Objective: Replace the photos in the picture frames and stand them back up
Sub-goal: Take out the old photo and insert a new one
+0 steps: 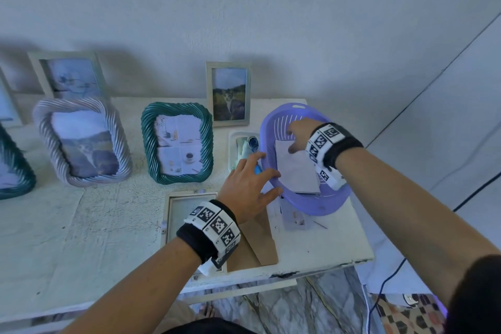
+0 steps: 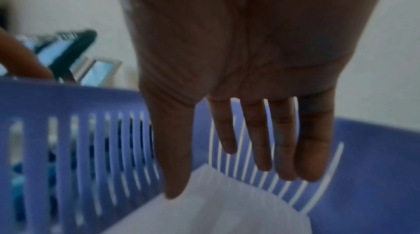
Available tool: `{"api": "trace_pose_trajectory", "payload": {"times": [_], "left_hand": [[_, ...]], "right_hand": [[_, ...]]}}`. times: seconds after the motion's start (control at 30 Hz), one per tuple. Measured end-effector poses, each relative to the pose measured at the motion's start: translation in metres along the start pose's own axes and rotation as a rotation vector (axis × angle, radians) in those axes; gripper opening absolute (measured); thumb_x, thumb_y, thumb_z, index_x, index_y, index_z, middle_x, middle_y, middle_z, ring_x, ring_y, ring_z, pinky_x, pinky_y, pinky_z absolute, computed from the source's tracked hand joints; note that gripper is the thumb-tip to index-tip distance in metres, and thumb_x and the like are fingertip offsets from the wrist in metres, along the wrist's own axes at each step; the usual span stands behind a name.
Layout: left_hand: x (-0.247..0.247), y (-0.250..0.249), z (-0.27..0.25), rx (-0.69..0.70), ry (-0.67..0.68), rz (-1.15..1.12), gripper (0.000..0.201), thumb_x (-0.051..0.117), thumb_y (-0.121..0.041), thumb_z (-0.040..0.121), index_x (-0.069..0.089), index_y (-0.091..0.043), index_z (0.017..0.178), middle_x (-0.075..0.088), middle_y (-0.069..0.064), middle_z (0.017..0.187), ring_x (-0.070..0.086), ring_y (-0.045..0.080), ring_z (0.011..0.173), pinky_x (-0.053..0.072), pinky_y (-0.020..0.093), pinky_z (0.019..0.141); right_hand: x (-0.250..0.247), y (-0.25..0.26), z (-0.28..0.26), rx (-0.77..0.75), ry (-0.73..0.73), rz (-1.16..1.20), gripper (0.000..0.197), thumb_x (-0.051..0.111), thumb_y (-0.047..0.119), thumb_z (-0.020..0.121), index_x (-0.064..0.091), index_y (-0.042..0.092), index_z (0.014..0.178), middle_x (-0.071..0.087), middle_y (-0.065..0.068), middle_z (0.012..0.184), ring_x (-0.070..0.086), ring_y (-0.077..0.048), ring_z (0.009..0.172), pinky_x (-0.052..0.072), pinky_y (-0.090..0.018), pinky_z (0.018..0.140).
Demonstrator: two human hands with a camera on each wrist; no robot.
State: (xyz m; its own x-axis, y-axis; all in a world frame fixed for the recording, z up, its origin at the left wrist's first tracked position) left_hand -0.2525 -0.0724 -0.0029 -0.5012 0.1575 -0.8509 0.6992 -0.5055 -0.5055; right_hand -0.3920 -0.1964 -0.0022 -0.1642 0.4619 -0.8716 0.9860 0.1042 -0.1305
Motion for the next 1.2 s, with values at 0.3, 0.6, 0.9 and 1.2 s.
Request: {"api": "trace_pose_trajectory", "payload": {"times": [0.3,0.6,0.9,1.2], "left_hand": [[-0.001,0.0,-0.001,-0.003,-0.008,0.008,0.038,0.054,-0.053,0.092,0.061,-0.03,0.122,0.034,0.007,0.148,0.042,0.031,0.126,0.046,0.046,0.098],[-0.001,0.0,-0.001,-0.015,0.013,0.019,0.04,0.053,-0.052,0.093,0.059,-0.03,0.126,0.032,0.007,0.149,0.042,0.03,0.127,0.045,0.046,0.1],[-0.043,0.012,-0.007,-0.092,-0.196,-0.276,0.038,0.06,-0.036,0.091,0.06,-0.023,0.126,0.053,-0.001,0.127,0.056,0.017,0.11,0.052,0.039,0.09],[-0.113,0.039,-0.031,-0.201,-0.423,-0.706,0.021,0.064,-0.024,0.093,0.061,-0.027,0.114,0.069,-0.008,0.103,0.065,0.002,0.09,0.053,0.019,0.076]], "right_hand": [[0.067,-0.025,0.084,0.057,0.079,-0.17,0.088,0.092,0.043,0.037,0.053,0.021,0.113,0.062,-0.008,0.093,0.063,-0.031,0.078,0.057,-0.044,0.062],[0.0,0.002,0.012,0.059,-0.08,-0.024,0.004,0.057,0.007,0.089,0.056,0.01,0.088,0.059,-0.012,0.089,0.057,-0.034,0.093,0.047,-0.041,0.081],[-0.095,0.002,-0.058,-0.119,-0.394,0.211,0.023,0.043,0.0,0.087,0.058,0.016,0.088,0.062,-0.009,0.1,0.057,-0.03,0.091,0.038,-0.03,0.073],[-0.143,0.086,-0.157,-0.522,-0.614,0.432,0.017,0.051,0.005,0.093,0.067,0.009,0.097,0.066,0.001,0.088,0.056,-0.013,0.077,0.04,-0.019,0.067]]}}
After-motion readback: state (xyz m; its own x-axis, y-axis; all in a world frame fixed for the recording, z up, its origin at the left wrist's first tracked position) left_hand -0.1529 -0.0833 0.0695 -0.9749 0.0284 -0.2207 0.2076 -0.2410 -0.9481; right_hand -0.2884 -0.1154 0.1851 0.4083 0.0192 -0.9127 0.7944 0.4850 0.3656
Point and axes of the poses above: each hand's wrist, its own z-axis towards the middle knuckle, its own x-axis out of the palm, y = z × x, the point moved 10 cm from there along z, towards the middle knuckle
